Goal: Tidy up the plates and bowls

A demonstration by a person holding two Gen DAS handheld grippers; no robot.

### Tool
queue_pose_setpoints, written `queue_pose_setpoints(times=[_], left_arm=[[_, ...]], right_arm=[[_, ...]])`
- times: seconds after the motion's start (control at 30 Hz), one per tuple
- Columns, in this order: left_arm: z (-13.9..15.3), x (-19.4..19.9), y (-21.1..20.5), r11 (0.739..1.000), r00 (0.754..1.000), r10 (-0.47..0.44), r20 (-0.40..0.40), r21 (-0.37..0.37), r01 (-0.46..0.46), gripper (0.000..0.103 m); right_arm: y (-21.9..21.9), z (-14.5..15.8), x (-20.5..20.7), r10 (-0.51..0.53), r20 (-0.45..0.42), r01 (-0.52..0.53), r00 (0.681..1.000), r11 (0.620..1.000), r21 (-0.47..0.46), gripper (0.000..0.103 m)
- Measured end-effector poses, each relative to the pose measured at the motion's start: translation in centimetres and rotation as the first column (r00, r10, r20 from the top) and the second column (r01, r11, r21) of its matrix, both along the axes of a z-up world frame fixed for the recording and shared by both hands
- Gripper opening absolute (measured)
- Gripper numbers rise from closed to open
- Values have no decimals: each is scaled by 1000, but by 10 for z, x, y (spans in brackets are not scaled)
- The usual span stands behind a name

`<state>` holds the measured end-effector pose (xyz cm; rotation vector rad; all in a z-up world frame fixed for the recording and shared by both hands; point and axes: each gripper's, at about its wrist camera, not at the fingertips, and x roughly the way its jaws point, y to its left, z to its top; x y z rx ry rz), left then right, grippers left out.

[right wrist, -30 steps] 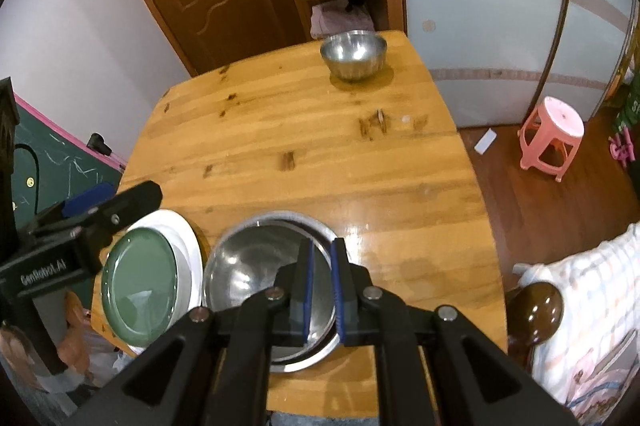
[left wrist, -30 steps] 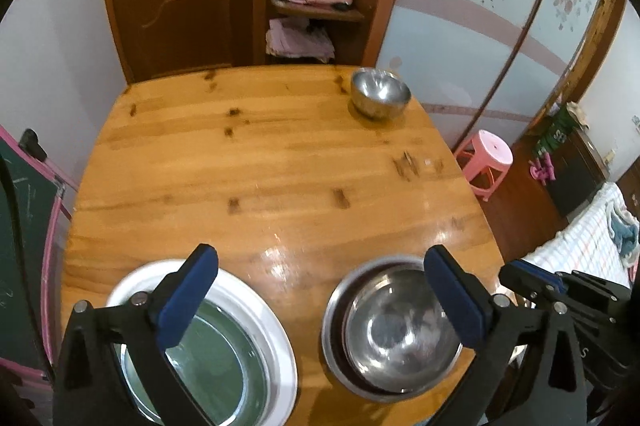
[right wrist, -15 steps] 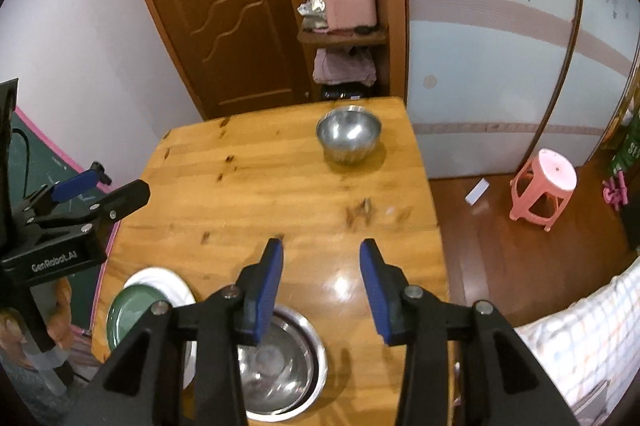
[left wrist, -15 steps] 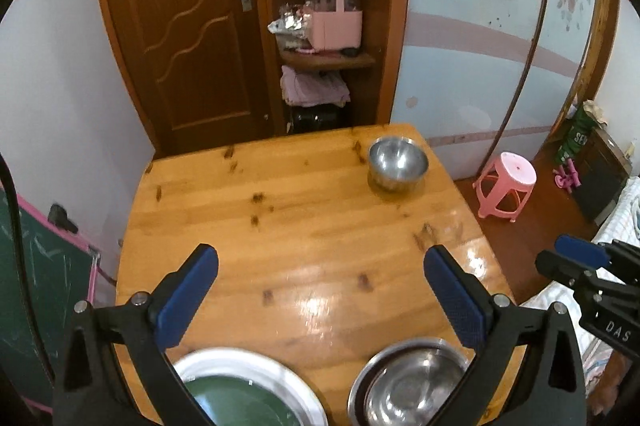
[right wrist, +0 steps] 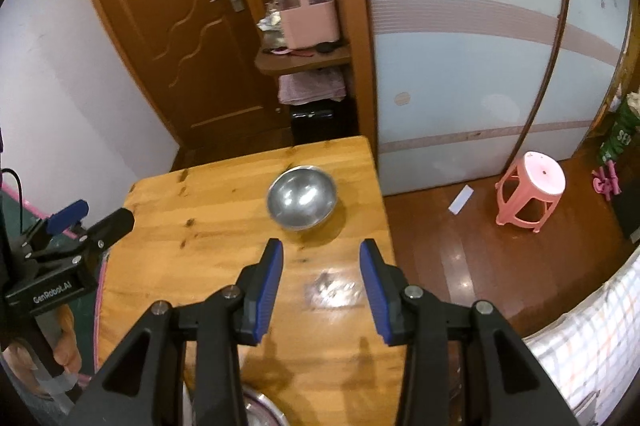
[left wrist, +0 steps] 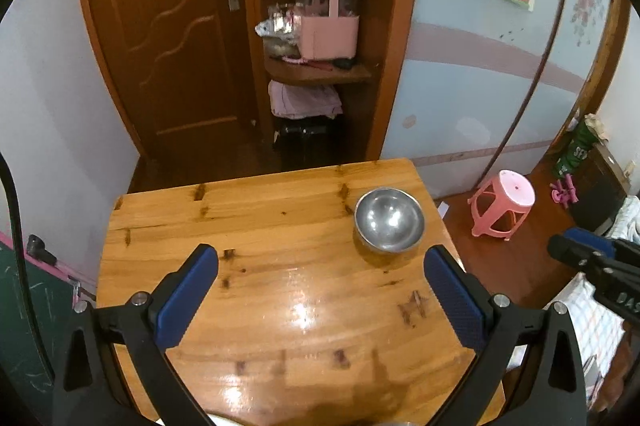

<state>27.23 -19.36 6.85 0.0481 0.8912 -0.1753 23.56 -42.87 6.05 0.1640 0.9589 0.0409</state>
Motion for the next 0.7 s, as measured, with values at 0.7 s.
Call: queue_pose_setpoints(times=[0.7], left_arm=[[-147, 142, -27, 994, 967, 103, -233, -23, -111, 102]], right_arm=[[-20, -100, 116, -21, -171, 25, 985, 999, 20, 40]])
